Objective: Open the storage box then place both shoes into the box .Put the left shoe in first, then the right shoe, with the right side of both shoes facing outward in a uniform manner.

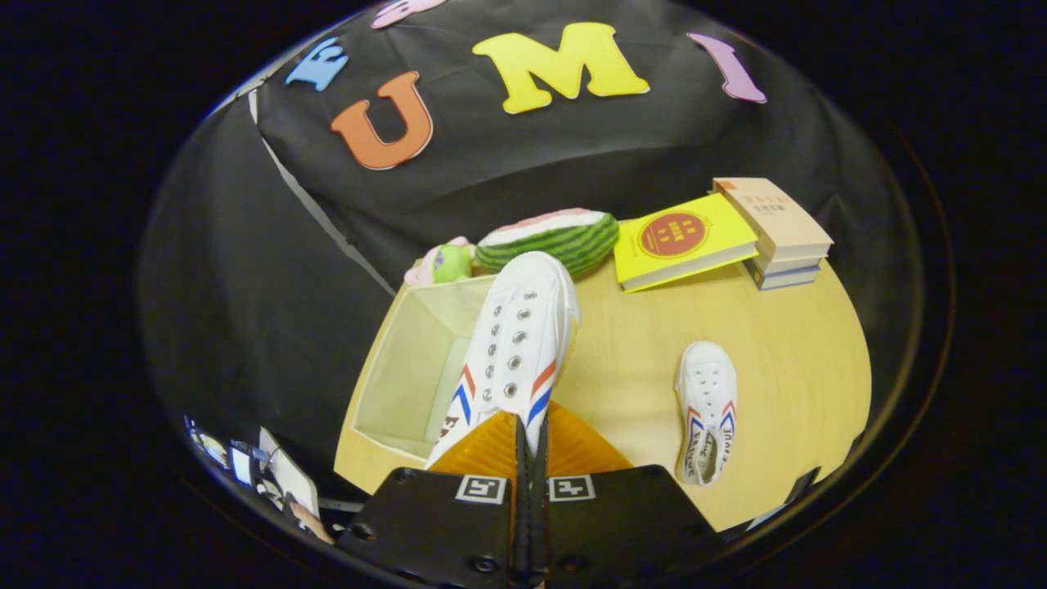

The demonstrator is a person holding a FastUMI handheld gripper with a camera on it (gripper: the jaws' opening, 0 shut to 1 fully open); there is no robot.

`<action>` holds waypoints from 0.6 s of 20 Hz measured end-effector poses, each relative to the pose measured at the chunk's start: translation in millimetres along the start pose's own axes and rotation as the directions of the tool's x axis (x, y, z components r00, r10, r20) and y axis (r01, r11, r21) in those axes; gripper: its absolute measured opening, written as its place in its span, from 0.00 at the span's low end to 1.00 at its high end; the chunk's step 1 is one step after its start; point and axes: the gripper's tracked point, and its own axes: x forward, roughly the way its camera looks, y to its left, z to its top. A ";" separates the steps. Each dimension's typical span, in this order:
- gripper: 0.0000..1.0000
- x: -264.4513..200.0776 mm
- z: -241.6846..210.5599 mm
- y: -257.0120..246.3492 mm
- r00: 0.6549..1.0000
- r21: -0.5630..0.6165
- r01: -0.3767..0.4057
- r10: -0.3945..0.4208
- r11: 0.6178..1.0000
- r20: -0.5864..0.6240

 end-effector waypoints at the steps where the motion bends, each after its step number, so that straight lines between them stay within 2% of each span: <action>1: 0.05 -0.5 2.0 15.8 1.000 0.009 -0.022 0.022 1.000 0.010; 4: 0.05 10.7 3.8 64.3 0.995 0.059 -0.102 0.101 0.993 0.024; 6: 0.05 27.1 1.0 88.2 0.992 0.066 -0.126 0.125 0.990 0.031; 9: 0.06 54.6 -10.7 116.8 0.988 0.097 -0.151 0.149 0.984 0.032; 12: 0.05 82.9 -19.1 125.0 0.992 0.164 -0.125 0.119 0.978 0.041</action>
